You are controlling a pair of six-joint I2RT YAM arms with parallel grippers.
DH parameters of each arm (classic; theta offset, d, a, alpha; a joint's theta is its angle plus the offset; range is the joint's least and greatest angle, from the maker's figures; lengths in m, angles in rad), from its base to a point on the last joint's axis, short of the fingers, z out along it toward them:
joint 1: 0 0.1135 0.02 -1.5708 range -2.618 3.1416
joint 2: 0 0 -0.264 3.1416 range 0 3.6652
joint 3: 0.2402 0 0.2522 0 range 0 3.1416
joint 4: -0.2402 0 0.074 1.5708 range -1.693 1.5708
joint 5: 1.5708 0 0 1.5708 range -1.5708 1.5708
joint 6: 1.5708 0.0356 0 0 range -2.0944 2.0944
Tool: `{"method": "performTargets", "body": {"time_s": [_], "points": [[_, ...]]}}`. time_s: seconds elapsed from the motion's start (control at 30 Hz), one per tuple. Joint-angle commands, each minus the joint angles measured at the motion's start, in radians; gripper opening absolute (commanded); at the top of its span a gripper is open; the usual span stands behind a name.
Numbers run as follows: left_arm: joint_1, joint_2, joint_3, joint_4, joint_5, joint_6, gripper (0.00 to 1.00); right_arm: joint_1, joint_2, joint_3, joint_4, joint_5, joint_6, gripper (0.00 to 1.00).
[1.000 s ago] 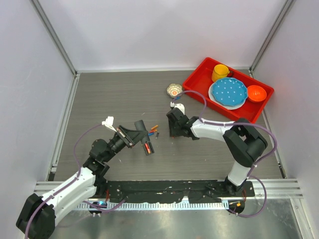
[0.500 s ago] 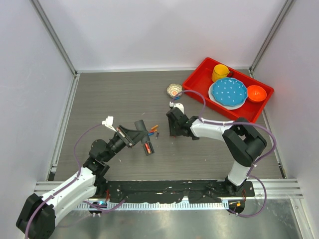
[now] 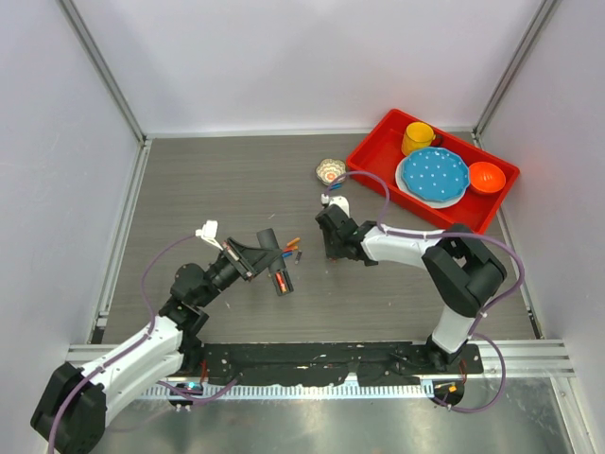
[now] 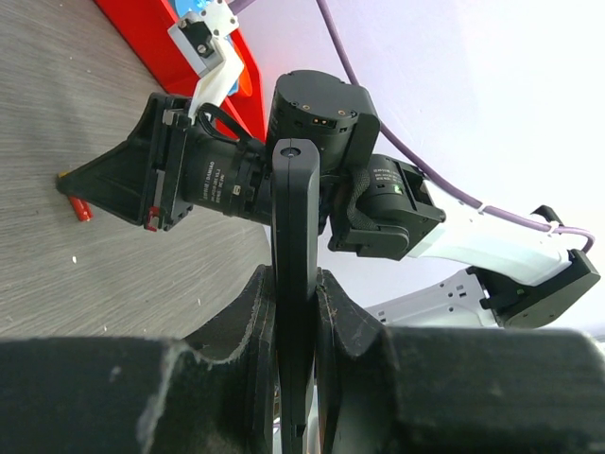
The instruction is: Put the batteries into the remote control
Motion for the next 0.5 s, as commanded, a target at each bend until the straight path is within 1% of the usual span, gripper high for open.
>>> {"method": "performTargets", "body": {"time_s": [0.0,0.03,0.13,0.17,0.23,0.27,0.4,0.47], "points": [[0.004,-0.002,-0.003,0.063,0.022,0.002,0.0,0.002,-0.032,-0.047,-0.022,0.025,-0.009,0.07],[0.005,0.0,-0.001,0.061,0.021,0.002,0.0,0.002,-0.043,-0.055,-0.016,0.023,-0.004,0.01],[0.005,0.006,-0.001,0.063,0.024,0.005,0.0,0.002,-0.109,-0.106,0.028,-0.009,-0.01,0.01],[0.005,0.009,-0.001,0.066,0.025,0.005,0.0,0.002,-0.13,-0.121,0.045,-0.048,-0.012,0.01],[0.004,0.011,-0.003,0.072,0.027,0.005,0.0,0.002,-0.216,-0.176,0.117,-0.11,-0.033,0.01],[0.004,0.012,-0.004,0.074,0.028,0.005,0.0,0.001,-0.256,-0.201,0.146,-0.172,-0.036,0.01],[0.004,0.006,-0.005,0.078,0.025,0.01,0.0,-0.001,-0.495,-0.349,0.327,-0.338,-0.042,0.01],[0.004,0.006,-0.003,0.083,0.027,0.011,0.0,-0.001,-0.555,-0.389,0.359,-0.386,-0.053,0.01]]}}
